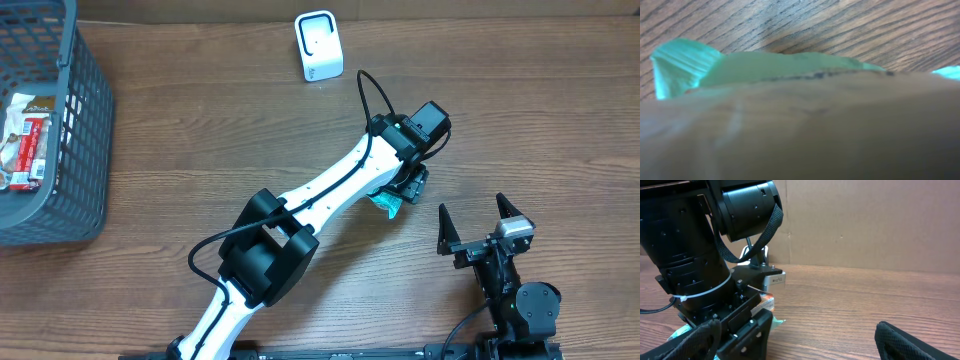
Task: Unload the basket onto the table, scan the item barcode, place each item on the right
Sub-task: 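Lift the teal snack pack out and carry it toward the table center, then open the left gripper to drop the teal pack on the table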
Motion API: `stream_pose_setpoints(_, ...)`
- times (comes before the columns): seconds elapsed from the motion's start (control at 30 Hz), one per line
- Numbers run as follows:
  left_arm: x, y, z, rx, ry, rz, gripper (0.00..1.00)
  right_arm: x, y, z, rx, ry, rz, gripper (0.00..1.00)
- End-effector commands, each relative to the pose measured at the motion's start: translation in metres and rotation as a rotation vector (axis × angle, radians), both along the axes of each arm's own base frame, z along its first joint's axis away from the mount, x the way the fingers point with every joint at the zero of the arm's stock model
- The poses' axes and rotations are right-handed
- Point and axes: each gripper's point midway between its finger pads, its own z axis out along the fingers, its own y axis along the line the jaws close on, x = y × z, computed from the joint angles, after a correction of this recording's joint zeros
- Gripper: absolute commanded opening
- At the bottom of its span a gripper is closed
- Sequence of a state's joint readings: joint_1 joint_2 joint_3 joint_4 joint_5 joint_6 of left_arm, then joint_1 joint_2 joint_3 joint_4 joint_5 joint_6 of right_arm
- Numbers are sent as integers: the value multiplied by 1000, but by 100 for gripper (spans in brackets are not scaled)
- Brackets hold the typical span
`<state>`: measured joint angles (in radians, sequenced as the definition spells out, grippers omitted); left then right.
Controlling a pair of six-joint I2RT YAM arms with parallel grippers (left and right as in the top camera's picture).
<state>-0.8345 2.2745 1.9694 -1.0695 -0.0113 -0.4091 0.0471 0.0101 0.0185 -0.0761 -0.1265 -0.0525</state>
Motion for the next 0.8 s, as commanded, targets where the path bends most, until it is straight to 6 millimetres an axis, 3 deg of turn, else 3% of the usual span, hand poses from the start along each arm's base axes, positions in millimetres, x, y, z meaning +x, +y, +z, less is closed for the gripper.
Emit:
stream_pose_setpoints(0.0,-4,-3,7,-15,-3,-29,89,1,-1,-3,-2,1,-8,100)
stream_pose_setpoints(0.07,-3,-4,9,-19,-7,-28,100,1,-1,-3,-2,1,-8,100)
stream_pose_setpoints(0.23,5,-10,37,-46,-38,-44,100,1,-1,-3,-2,1,-8,100)
stream_pose_setpoints(0.43,16,-20,103,-113,-123,-74,100,1,-1,-3,-1,1,-8,100)
stream_pose_setpoints(0.57,32,-7,144,-111,-217,-70,100,1,-1,-3,-2,1,-8,100)
stream_pose_setpoints(0.63,47,18,164,-59,-274,-24,100,1,-1,-3,-2,1,-8,100)
stream_pose_setpoints(0.7,73,89,203,71,-374,96,100,1,-1,-3,-1,2,-8,100)
stream_pose_setpoints(0.73,79,109,213,100,-397,128,100,1,-1,-3,-2,1,-8,100)
stream_pose_setpoints(0.77,89,155,236,154,-440,208,100,1,-1,-3,-1,1,-8,100)
